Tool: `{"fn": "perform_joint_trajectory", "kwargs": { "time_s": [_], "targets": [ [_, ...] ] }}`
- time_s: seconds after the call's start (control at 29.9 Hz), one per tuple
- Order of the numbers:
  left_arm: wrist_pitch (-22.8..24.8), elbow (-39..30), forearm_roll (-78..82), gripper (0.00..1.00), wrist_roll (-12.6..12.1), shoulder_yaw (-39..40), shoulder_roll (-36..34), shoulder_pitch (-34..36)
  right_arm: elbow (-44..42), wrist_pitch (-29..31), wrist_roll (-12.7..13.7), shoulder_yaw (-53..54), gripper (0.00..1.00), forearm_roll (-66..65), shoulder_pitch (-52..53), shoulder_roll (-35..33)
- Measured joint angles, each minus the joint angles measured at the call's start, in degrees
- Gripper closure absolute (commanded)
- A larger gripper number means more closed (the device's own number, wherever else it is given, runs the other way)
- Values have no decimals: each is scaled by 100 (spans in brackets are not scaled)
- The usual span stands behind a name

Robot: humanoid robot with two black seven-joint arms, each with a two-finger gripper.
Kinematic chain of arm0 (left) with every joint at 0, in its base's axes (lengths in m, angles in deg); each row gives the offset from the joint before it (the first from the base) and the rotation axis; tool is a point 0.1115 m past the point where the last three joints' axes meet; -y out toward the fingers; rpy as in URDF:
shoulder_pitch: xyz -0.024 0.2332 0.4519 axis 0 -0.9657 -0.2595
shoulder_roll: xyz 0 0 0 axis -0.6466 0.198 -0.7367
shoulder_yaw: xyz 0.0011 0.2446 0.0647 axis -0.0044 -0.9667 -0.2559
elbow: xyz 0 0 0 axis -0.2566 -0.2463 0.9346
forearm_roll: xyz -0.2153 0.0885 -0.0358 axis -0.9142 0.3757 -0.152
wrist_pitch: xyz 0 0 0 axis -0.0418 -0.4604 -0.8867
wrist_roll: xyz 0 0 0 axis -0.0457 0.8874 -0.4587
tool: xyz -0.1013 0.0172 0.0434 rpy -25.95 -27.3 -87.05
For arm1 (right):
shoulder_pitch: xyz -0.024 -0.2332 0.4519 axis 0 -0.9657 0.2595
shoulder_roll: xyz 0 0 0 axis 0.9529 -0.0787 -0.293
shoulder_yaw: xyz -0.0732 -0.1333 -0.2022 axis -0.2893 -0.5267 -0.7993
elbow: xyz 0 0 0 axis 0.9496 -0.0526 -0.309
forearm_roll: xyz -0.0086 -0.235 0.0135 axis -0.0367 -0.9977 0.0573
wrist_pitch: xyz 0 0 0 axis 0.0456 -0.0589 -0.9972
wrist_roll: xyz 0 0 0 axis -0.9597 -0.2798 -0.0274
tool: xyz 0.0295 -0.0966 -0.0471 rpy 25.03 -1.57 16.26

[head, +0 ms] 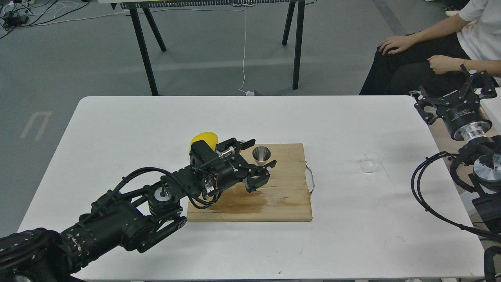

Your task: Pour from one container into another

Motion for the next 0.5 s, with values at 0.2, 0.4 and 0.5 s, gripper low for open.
{"fn": "perform_joint_trajectory", "kwargs": {
  "time_s": [0.2, 0.4, 0.5],
  "targets": [
    [-19, -870, 0, 2, -9, 609, -259, -10, 9, 10, 0, -6, 0, 0, -1, 0],
    [369, -1761, -571, 1, -66, 1272, -416, -21, 42, 30, 16, -14, 0, 0, -171, -114],
    [525, -1783, -2041, 1, -58, 1720, -518, 42, 42, 31, 12, -6, 0, 0, -260, -225]
  ]
}}
